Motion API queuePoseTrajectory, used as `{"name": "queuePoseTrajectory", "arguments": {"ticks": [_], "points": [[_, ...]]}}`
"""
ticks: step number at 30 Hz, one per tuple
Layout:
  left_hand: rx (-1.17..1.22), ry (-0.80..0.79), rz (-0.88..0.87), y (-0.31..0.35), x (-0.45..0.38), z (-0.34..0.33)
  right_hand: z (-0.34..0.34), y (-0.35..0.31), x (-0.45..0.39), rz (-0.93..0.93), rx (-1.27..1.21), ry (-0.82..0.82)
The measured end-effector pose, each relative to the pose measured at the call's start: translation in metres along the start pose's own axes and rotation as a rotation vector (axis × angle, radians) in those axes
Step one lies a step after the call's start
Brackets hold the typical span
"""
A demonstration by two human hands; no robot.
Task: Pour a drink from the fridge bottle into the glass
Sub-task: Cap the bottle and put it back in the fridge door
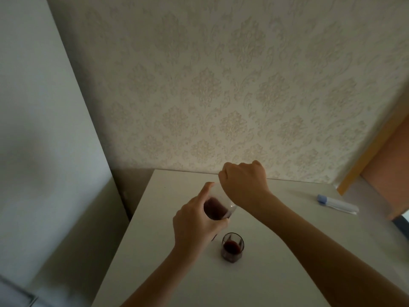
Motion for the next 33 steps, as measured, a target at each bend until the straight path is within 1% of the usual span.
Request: {"name": "queuePoseTrajectory", "arguments": {"ticks": [3,5,7,9,11,12,13,16,20,26,30,33], "points": [[-0.03,-0.002,0.009,-0.005,0.003,0.002,-0.006,-0.006,0.0,-0.03,-0.004,-0.029],[-0.032,0.0,-0.007,-0.009,0.006,0.003,-0.006,-0.007,0.002,-0.045,-0.028,-0.01],[-0.029,-0.003,-0.027,-0.014,0.007,0.006,-0.005,-0.008,0.008,-0.08,-0.158,0.018],[-0.005,-0.012,-0.037,-0.02,0.01,0.01,-0.004,-0.013,0.015,-0.046,-0.278,0.012],[0.054,-0.019,-0.037,-0.025,0.013,0.015,-0.005,-0.014,0.025,-0.088,-0.474,-0.043],[0.1,-0.022,-0.022,-0.029,0.015,0.019,-0.003,-0.013,0.029,-0.1,-0.585,-0.02],[0.149,-0.029,0.004,-0.034,0.016,0.022,0.0,-0.016,0.033,-0.072,-0.628,-0.005],[0.255,-0.028,0.057,-0.045,0.02,0.034,0.001,-0.017,0.05,-0.005,-0.572,-0.038],[0.339,-0.004,0.096,-0.054,0.032,0.058,0.006,-0.01,0.075,0.044,-0.492,-0.014],[0.468,0.049,0.223,-0.058,0.076,0.102,0.016,-0.023,0.115,0.205,-0.451,-0.066],[0.436,0.16,0.308,-0.048,0.132,0.14,0.02,-0.037,0.146,0.319,-0.492,-0.104],[0.366,0.202,0.343,-0.038,0.18,0.166,0.021,-0.057,0.169,0.412,-0.527,-0.103]]}}
Point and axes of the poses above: each hand's wrist, its own x-axis away from the middle knuckle, its own z-axis out of the back of the hand, y = z × x, the point moved 8 cm from there along -x, towards the middle knuckle, and after that the axes turned 12 degrees about -x, right-handed, at the moved point
